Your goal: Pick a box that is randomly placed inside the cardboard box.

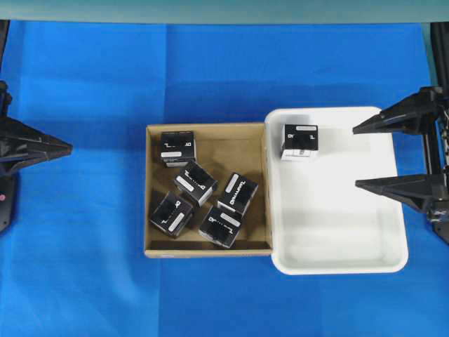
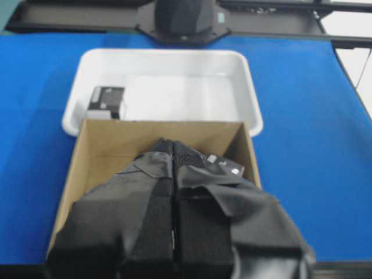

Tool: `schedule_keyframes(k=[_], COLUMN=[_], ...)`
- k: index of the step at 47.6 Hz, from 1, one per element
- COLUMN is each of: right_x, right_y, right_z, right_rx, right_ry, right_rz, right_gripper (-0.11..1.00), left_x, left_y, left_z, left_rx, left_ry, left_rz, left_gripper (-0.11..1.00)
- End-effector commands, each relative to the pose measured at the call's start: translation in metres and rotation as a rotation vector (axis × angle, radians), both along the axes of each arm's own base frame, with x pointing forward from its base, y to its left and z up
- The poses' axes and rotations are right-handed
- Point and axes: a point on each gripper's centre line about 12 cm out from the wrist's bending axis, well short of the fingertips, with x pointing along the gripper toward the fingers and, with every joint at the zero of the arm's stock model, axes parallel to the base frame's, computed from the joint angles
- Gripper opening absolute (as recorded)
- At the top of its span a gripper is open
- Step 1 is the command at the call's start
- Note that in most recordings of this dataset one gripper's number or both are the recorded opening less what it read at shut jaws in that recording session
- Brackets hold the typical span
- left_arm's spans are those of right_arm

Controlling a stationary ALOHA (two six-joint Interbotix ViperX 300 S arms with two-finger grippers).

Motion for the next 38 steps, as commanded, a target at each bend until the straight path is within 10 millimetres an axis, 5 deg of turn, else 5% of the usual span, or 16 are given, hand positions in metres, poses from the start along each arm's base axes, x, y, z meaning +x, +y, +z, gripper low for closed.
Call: schedule_keyframes(k=[1, 38], right_x=[0.0009, 0.0006], right_y=[-0.0003, 0.0000], right_z=[0.0020, 0.0000], right_rx=[0.003, 0.000], right_ry=[-0.008, 0.002], right_rz=[-0.002, 0.000], right_gripper=[0.98, 0.98], left_x=[0.0015, 0.0009], left_y=[-0.0002, -0.0005], left_z=[0.0096, 0.0101], left_rx=[0.004, -0.004], left_ry=[-0.026, -0.029], left_rz=[-0.002, -0.002], left_gripper=[-0.07, -0.07])
